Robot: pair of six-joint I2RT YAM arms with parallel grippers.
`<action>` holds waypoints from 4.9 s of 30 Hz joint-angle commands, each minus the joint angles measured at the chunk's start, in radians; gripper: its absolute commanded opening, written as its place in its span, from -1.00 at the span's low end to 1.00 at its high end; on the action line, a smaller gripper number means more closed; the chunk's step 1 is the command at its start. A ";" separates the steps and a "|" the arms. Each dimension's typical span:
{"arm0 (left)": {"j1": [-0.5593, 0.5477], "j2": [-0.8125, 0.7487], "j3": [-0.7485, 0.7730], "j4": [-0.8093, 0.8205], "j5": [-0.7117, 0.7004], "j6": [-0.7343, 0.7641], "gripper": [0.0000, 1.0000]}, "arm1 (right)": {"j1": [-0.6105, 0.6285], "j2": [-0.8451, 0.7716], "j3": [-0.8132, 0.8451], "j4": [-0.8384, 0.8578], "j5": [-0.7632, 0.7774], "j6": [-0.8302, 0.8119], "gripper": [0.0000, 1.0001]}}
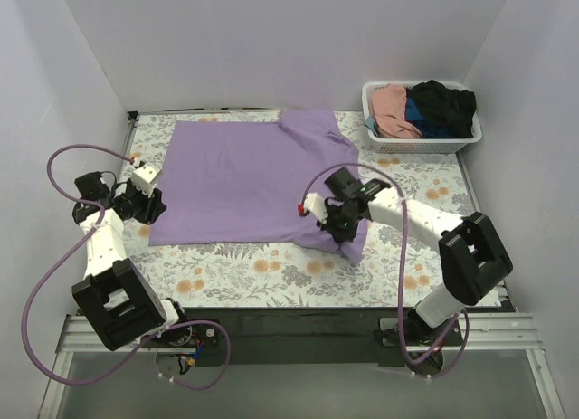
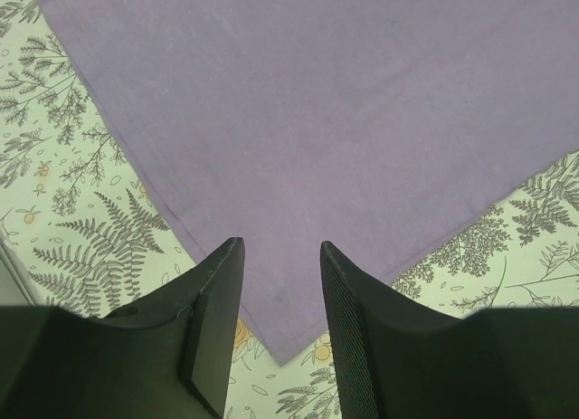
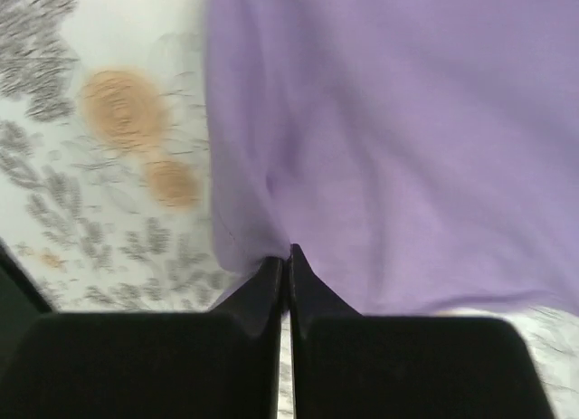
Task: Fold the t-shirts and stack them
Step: Flatten the tshirt out
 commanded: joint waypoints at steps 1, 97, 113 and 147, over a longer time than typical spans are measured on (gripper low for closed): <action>0.001 -0.016 0.055 -0.037 0.047 -0.001 -0.23 | -0.152 0.019 0.127 -0.037 -0.112 -0.150 -0.93; -1.394 0.516 0.219 0.569 -0.258 -0.168 -1.00 | -0.545 0.377 0.307 -0.028 -0.271 0.181 -0.40; -1.419 0.243 0.075 0.052 0.059 0.178 -1.00 | -0.682 0.348 0.383 -0.207 -0.492 0.063 0.75; -1.185 -0.251 -0.181 0.068 -0.083 -0.191 -0.26 | -0.297 0.156 0.046 -0.129 -0.191 0.095 -0.20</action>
